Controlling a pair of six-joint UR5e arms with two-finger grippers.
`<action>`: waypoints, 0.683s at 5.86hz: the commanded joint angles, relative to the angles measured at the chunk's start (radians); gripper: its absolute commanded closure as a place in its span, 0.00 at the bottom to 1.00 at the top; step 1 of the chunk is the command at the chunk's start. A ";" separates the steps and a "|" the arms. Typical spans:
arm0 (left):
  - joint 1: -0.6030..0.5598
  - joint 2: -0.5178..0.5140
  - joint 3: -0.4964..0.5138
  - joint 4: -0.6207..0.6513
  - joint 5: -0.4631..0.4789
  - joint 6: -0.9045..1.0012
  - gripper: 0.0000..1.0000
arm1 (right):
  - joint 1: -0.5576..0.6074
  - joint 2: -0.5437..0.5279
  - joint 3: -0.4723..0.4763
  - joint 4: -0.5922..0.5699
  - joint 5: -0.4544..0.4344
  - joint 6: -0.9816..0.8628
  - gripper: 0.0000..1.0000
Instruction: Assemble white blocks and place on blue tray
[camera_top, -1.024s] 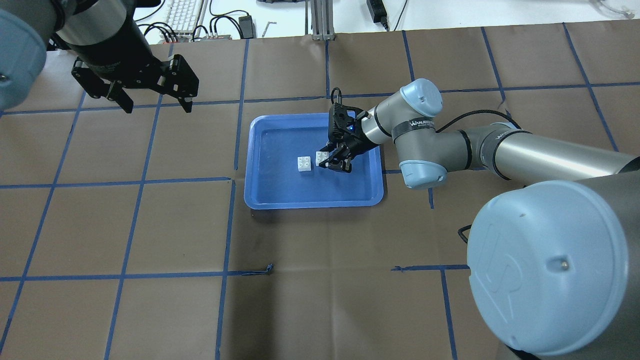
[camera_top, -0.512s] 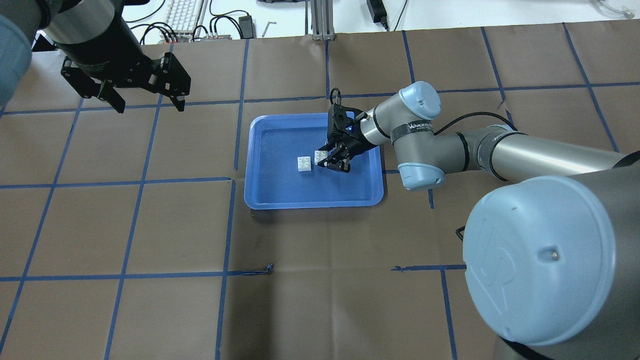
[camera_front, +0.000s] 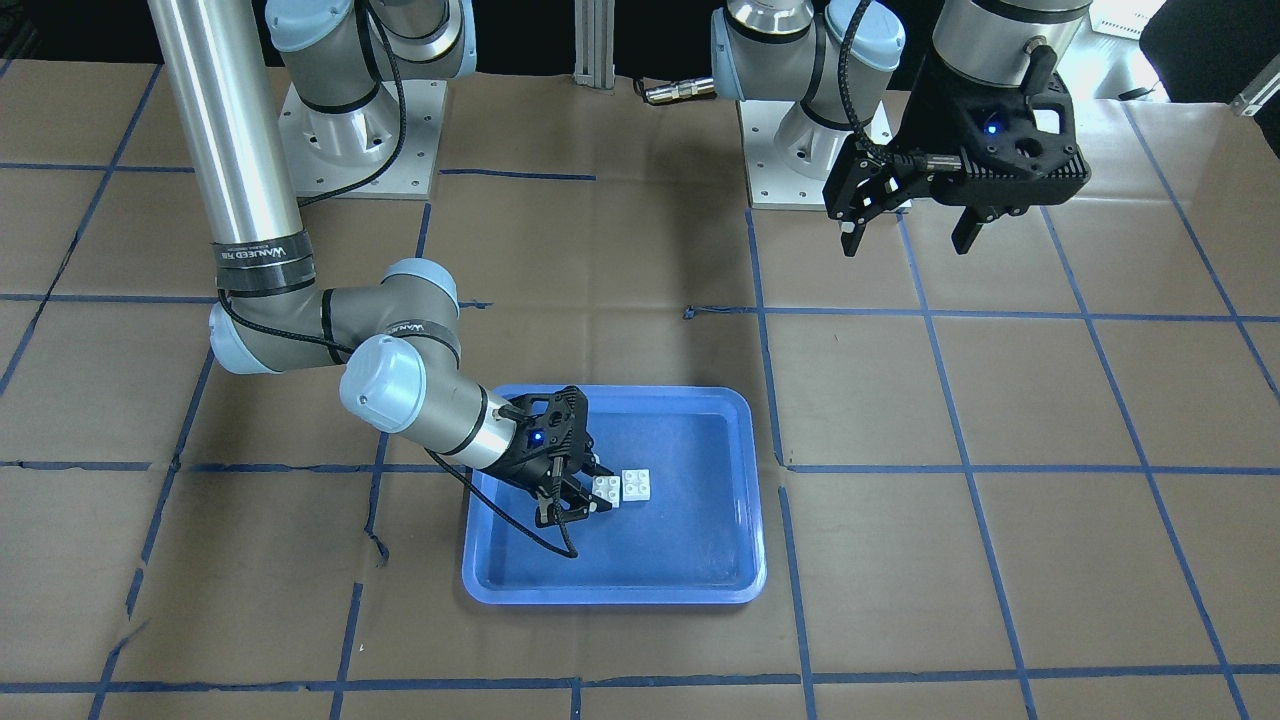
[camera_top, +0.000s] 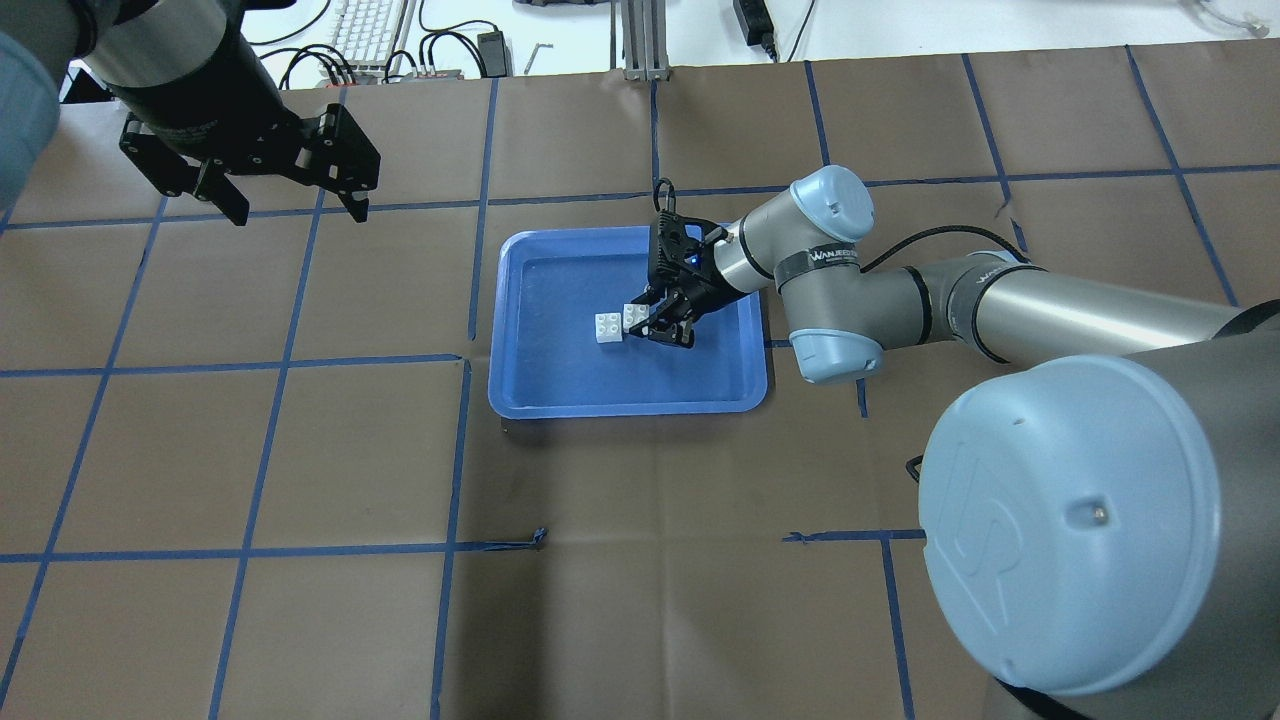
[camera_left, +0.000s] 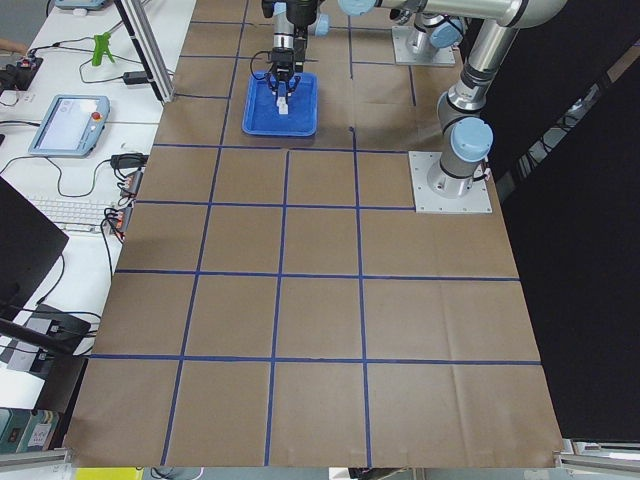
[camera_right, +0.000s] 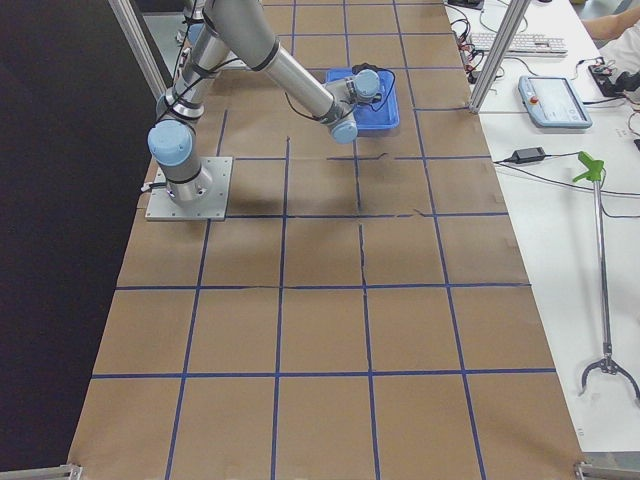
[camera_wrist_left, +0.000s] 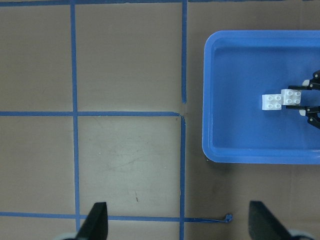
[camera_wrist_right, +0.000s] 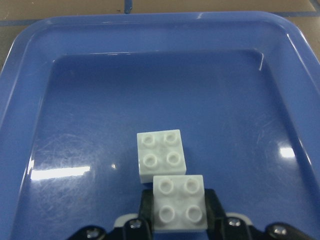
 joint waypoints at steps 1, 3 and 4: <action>-0.001 0.000 -0.001 0.001 0.002 0.000 0.00 | 0.001 0.000 0.001 0.001 0.001 0.006 0.69; -0.004 0.000 -0.004 0.004 0.008 0.000 0.00 | 0.004 0.000 0.001 -0.020 0.001 0.039 0.69; -0.006 0.001 -0.002 0.004 0.008 0.000 0.00 | 0.004 0.000 0.001 -0.020 0.001 0.039 0.69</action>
